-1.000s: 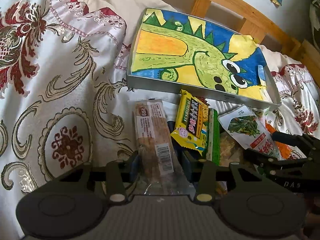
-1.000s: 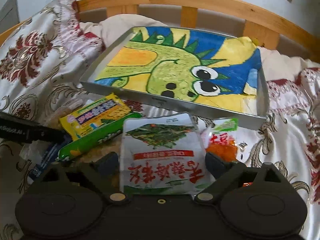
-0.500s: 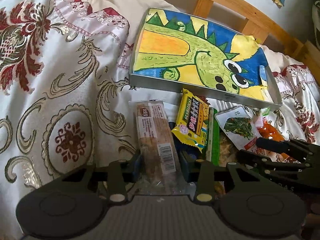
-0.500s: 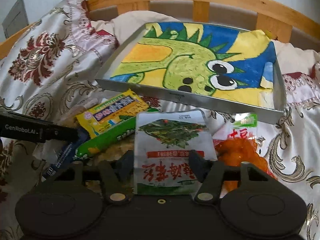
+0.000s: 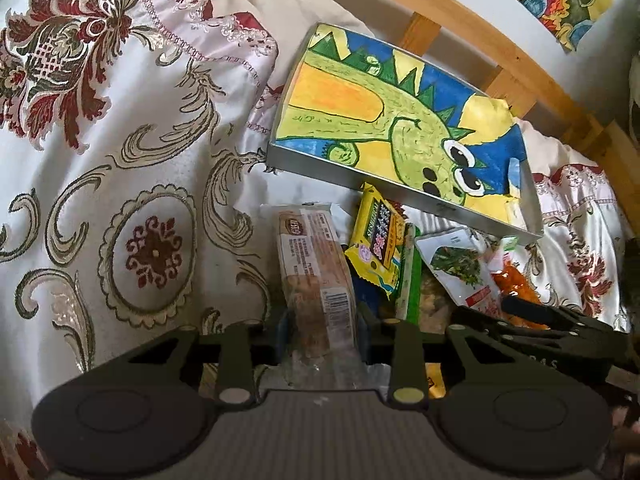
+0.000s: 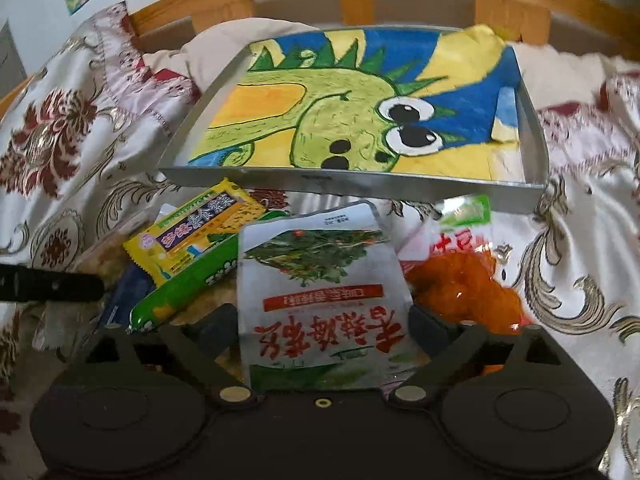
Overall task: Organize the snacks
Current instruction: 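Close the right tool on the white-green packet while the left tool grips the bread bar, then lift the white-green packet with the right tool while the left tool carries the bread bar over the tray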
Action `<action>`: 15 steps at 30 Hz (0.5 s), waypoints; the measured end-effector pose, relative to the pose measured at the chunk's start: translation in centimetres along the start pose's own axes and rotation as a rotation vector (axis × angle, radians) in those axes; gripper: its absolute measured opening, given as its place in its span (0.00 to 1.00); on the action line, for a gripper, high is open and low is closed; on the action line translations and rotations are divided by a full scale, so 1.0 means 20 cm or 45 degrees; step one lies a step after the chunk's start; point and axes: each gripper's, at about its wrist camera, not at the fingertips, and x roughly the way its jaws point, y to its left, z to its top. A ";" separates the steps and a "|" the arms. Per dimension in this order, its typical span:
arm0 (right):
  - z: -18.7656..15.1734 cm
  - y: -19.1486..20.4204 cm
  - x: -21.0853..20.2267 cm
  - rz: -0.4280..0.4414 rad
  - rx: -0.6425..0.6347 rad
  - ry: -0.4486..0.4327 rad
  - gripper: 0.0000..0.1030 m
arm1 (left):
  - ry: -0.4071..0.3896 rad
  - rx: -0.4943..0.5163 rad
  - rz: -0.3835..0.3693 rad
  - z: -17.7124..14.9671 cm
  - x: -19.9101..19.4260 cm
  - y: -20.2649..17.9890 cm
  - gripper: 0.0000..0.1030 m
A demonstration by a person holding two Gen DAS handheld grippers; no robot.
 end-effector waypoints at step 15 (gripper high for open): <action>0.01 0.05 -0.01 0.105 -0.033 0.021 0.69 | -0.058 0.000 -0.171 -0.02 -0.06 -0.05 0.35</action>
